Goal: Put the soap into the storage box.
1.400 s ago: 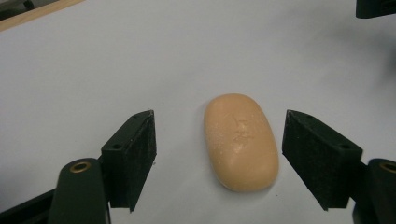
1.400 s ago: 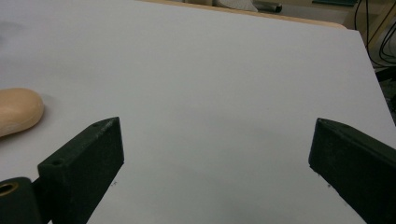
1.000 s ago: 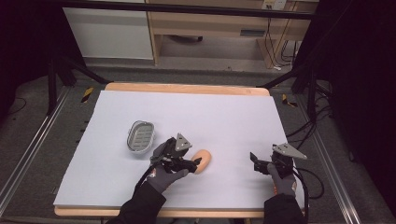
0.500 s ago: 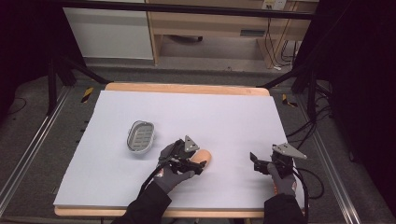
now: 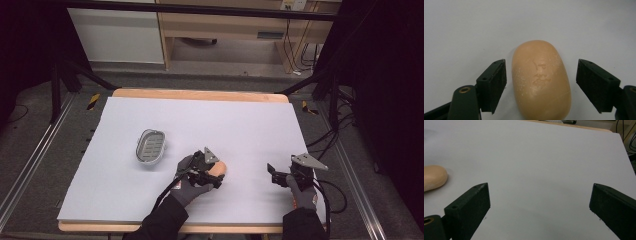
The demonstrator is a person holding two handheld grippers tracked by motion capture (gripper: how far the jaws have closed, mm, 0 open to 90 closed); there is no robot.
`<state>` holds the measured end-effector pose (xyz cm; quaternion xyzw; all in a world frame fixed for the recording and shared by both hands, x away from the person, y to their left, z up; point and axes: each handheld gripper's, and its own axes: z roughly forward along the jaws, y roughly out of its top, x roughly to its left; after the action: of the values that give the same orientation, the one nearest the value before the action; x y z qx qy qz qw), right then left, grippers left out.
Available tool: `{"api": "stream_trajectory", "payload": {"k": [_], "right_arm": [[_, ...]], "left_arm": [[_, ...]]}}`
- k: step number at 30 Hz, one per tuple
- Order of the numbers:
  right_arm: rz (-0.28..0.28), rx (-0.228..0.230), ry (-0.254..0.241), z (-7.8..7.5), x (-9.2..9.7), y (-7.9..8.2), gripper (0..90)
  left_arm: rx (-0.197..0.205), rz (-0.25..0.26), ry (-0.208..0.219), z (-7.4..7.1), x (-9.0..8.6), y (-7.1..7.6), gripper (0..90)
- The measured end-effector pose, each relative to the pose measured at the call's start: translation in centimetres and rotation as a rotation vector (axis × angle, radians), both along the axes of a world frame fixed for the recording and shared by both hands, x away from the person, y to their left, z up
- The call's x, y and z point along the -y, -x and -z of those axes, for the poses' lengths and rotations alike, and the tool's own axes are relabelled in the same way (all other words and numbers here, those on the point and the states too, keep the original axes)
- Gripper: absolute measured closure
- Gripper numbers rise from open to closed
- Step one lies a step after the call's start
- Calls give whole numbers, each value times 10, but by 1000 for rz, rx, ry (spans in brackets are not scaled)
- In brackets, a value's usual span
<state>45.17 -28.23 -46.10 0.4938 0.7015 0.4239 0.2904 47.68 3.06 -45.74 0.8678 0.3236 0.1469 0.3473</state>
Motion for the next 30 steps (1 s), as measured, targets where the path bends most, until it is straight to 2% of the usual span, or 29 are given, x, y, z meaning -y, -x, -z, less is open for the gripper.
{"api": "stream_trajectory", "payload": {"k": [15,20,25,28,30], "right_arm": [[-7,-17,-1,1,-1,0,35],[-7,-17,6,1,-1,-1,35],[-7,-19,6,2,-2,-1,35],[-7,-20,6,2,-2,-1,36],[-10,-19,9,2,-1,-1,35]], "left_arm": [[-31,-17,-48,13,8,-7,254],[-47,-20,-48,14,9,-8,268],[-47,-25,-50,15,10,-9,284],[-67,-31,-45,16,10,-10,286],[-62,-40,-47,16,11,-9,286]]}}
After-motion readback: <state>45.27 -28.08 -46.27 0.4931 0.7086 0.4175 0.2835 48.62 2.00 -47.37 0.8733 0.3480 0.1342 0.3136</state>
